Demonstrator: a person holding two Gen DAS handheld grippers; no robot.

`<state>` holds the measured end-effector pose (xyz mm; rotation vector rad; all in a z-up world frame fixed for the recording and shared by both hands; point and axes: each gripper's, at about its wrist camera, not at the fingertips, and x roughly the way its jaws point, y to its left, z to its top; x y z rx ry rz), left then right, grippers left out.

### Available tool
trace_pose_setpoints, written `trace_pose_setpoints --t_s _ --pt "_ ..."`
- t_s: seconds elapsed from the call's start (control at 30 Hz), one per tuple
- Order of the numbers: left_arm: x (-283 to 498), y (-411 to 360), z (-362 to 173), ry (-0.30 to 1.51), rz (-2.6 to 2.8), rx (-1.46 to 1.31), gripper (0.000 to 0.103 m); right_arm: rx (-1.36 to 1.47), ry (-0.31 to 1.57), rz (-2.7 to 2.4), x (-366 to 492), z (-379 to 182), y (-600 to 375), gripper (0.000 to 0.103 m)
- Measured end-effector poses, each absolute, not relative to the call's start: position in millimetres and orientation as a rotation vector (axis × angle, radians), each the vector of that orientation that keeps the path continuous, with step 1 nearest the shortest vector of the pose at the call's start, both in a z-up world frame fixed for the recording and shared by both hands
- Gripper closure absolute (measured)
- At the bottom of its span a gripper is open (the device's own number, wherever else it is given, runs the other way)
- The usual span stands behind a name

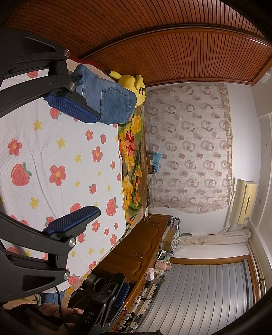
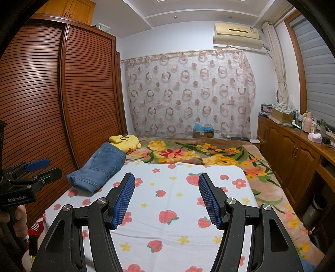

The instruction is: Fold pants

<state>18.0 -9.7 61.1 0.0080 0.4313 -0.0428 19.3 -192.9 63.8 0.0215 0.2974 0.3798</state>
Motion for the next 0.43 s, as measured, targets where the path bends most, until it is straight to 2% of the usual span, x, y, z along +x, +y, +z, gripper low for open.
trace_pose_setpoints --t_s 0.43 --pt "18.4 -9.3 61.6 0.431 -0.040 0.004 0.021 0.023 0.299 0.380 19.7 64.0 -194.0 0.037"
